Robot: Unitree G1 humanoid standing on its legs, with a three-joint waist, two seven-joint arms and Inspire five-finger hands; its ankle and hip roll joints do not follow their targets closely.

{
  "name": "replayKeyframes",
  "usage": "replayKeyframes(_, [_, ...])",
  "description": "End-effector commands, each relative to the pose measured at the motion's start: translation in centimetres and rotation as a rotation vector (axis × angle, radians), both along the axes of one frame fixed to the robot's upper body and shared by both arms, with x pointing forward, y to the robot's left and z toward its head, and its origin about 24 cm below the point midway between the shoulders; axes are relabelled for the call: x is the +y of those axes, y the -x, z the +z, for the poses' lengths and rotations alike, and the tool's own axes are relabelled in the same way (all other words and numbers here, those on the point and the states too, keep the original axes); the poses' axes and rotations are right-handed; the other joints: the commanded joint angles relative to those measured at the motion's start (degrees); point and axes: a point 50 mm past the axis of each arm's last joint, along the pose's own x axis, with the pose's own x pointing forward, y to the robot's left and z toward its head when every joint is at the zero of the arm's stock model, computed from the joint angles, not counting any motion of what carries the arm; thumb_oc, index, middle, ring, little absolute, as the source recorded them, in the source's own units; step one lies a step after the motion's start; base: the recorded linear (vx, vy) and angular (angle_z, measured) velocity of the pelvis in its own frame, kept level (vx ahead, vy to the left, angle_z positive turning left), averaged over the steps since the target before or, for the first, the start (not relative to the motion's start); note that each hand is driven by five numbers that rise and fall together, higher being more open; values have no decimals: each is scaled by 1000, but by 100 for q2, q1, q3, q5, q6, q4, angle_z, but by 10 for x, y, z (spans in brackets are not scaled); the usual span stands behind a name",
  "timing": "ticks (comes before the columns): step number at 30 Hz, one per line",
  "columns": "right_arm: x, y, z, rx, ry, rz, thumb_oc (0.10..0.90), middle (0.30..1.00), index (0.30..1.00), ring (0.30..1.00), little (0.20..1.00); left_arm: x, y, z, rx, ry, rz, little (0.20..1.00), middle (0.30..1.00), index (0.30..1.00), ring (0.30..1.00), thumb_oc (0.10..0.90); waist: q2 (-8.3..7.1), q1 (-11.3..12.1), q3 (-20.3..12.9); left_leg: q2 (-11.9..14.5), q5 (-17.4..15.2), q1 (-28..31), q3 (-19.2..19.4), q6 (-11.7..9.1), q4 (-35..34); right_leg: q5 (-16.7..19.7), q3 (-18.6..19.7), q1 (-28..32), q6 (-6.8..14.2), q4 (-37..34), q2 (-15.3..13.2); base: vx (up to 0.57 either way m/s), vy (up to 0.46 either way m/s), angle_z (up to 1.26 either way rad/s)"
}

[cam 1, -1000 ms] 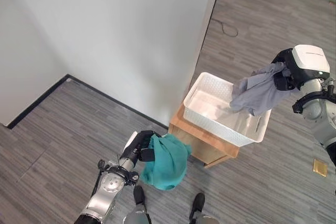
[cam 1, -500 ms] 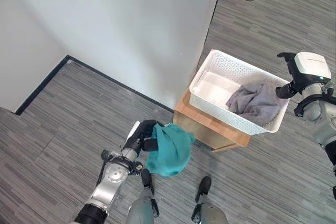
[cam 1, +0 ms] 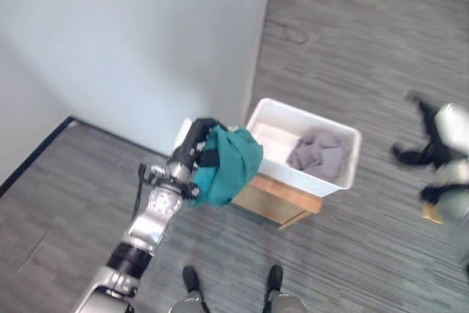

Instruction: Pick up bed clothes into laundry basket.

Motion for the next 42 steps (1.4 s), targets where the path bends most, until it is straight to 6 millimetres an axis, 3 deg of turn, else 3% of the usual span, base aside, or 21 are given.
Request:
replayKeyframes(1, [-20,-18,30,-26,124,9,800,900,900,900,900,-48,-10,90,-354,18,-117,300,300,300,300,400,513,-102,27,15,-959,292,549,-136,55,-788,72,160,558,69,-267,59,40,-67])
replayKeyframes(2, [-29,0,-2,101,90,-61,800,900,900,900,900,-45,-21,103,-368,-59,-71,300,300,300,300,400,558,-264,30,11,-954,326,658,-140,55,-743,162,71,583,69,-254,62,29,-55])
replayKeyframes(3, [-34,12,-17,164,70,-105,800,900,900,900,900,-43,-26,110,-379,-95,-40,300,300,300,300,400,572,-343,47,9,-950,328,721,-147,55,-714,209,15,591,69,-249,57,27,-57])
replayKeyframes(4, [-34,12,-17,162,68,-106,800,900,900,900,900,-44,-27,111,-381,-96,-41,300,300,300,300,400,565,-328,53,8,-951,325,728,-147,55,-712,217,7,591,69,-249,33,15,-65])
replayKeyframes(9, [-54,73,-65,359,-52,-319,800,900,900,900,900,-26,-49,149,-417,-278,126,300,300,300,300,400,619,-663,198,24,-896,221,922,-189,55,-600,408,-326,608,69,-211,18,9,-39])
replayKeyframes(14, [-48,94,-88,425,-119,-392,800,900,900,900,900,-12,-52,173,-471,-375,224,300,300,300,300,400,569,-711,346,87,-795,-16,1020,-240,55,-498,481,-654,614,69,-183,-31,-30,-38])
replayKeyframes(19, [-22,136,-131,601,-217,-462,800,900,900,900,900,23,-59,196,-480,-572,413,300,300,300,300,400,454,-760,550,218,-662,-213,1194,-326,55,-403,503,-975,620,69,-170,-27,-41,-23])
replayKeyframes(26, [2,146,-151,617,-345,-535,800,900,900,900,900,43,-53,222,-563,-654,529,300,300,300,300,400,392,-763,720,285,-543,-440,1162,-409,55,-300,480,-1211,641,69,-216,-7,-30,-12])
replayKeyframes(32, [8,152,-156,612,-397,-572,800,900,900,900,900,62,-41,249,-628,-612,598,300,300,300,300,400,466,-775,779,282,-506,-544,1117,-418,55,-282,473,-1282,642,69,-256,0,0,0])
replayKeyframes(37, [9,147,-155,597,-417,-570,800,900,900,900,900,61,-42,247,-628,-627,593,300,300,300,300,400,508,-759,845,287,-464,-615,1074,-435,55,-290,454,-1333,638,69,-262,-11,-22,3])
replayKeyframes(38, [8,147,-155,590,-425,-571,800,900,900,900,900,59,-47,237,-584,-636,574,724,724,724,724,682,501,-764,864,298,-450,-645,1065,-443,55,-285,451,-1354,633,69,-256,-23,-28,4])
replayKeyframes(39, [6,146,-153,584,-419,-573,800,900,900,900,900,61,-50,230,-548,-648,572,900,900,900,900,800,494,-769,882,311,-438,-657,1067,-448,55,-283,449,-1368,632,69,-260,-36,-41,4])
replayKeyframes(42, [7,139,-152,565,-418,-562,800,900,900,900,900,56,-57,212,-489,-616,531,900,900,900,900,800,468,-767,957,334,-403,-716,1057,-462,55,-289,435,-1426,624,69,-261,-14,-14,0])
